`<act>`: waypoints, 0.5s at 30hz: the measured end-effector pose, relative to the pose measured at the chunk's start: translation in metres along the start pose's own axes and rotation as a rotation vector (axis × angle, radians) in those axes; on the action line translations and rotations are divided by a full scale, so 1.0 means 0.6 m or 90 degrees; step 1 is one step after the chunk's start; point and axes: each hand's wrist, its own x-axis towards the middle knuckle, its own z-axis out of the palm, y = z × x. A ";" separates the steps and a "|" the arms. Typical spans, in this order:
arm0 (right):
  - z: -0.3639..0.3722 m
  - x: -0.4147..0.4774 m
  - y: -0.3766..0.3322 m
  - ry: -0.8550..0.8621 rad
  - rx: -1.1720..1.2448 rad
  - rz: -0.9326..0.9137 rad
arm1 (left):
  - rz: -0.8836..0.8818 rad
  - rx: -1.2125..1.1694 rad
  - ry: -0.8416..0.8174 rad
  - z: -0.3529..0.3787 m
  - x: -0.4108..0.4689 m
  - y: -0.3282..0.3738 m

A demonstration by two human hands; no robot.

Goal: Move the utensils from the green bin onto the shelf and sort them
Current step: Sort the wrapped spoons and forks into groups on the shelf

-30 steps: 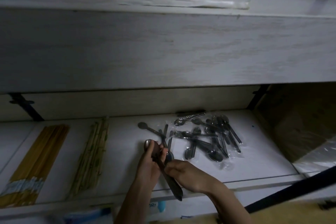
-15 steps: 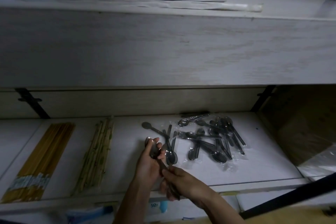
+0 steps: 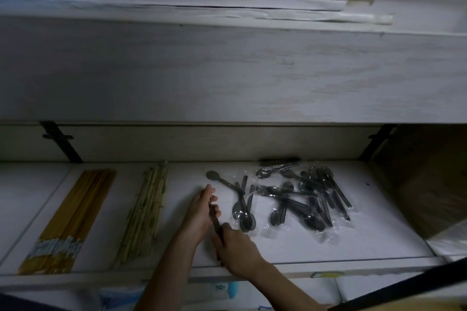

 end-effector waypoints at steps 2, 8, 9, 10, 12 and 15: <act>0.002 0.020 -0.011 0.031 -0.125 0.010 | 0.031 0.083 0.003 0.004 0.011 0.010; 0.003 0.056 -0.041 0.033 -0.222 0.071 | 0.067 0.340 -0.026 -0.012 0.042 0.040; 0.006 0.057 -0.044 0.036 -0.222 0.084 | 0.079 0.350 -0.022 -0.017 0.045 0.042; 0.008 0.059 -0.046 0.042 -0.221 0.095 | 0.101 0.365 -0.006 -0.021 0.044 0.043; 0.012 0.063 -0.048 0.056 -0.225 0.112 | 0.163 0.418 0.042 -0.031 0.040 0.040; 0.017 0.068 -0.052 0.065 -0.251 0.113 | 0.236 0.430 0.018 -0.049 0.030 0.016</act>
